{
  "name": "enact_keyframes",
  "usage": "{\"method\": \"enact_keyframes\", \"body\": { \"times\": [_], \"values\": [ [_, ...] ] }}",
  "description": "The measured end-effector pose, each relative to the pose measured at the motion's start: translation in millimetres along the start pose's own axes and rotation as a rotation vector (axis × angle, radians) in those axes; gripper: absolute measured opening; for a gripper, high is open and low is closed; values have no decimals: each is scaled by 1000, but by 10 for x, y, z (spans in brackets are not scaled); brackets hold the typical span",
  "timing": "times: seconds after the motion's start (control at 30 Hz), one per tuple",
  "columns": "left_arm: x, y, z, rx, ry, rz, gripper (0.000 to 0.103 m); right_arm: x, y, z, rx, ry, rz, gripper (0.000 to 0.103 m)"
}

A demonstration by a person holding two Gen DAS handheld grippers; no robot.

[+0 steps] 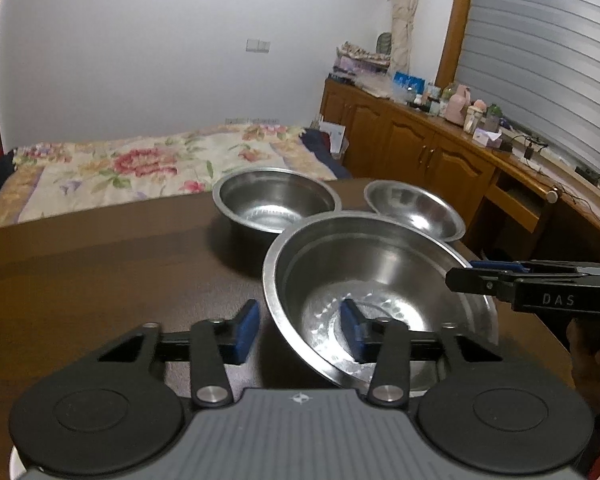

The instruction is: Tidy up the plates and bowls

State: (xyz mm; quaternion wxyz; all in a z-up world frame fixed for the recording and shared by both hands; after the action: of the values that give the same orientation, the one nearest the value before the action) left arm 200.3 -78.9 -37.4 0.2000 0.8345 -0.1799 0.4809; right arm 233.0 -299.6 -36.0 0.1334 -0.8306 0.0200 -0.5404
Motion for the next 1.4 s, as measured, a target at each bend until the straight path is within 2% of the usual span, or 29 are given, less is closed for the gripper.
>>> {"method": "enact_keyframes", "body": {
  "times": [0.17, 0.4, 0.47, 0.97, 1.4],
  "values": [
    [-22, -18, 60, -9, -15, -31, 35, -17, 44, 59, 9, -13, 37, 44],
    [-35, -45, 78, -16, -29, -59, 27, -69, 39, 63, 31, -30, 65, 30],
    [-39, -47, 75, -19, -31, -62, 26, -72, 40, 78, 39, -34, 71, 22],
    [-45, -25, -78, -49, -22, -54, 24, -65, 34, -168, 76, -16, 113, 21],
    [-179, 96, -289, -88, -16, -21, 24, -209, 59, -408, 86, -16, 139, 21]
  ]
}}
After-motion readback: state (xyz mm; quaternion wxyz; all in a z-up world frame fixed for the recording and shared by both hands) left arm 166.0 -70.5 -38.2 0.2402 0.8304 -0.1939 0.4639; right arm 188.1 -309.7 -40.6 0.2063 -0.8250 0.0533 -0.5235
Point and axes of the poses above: each gripper's, at about its wrist camera, not at the fingertips, and z roughly the way its jaws point, y to its right, x to its top, the point moved 3 cm from there along z, roughly the way its jaws point, and after that the axes turned 9 degrees about y, right-handed, at the moved point
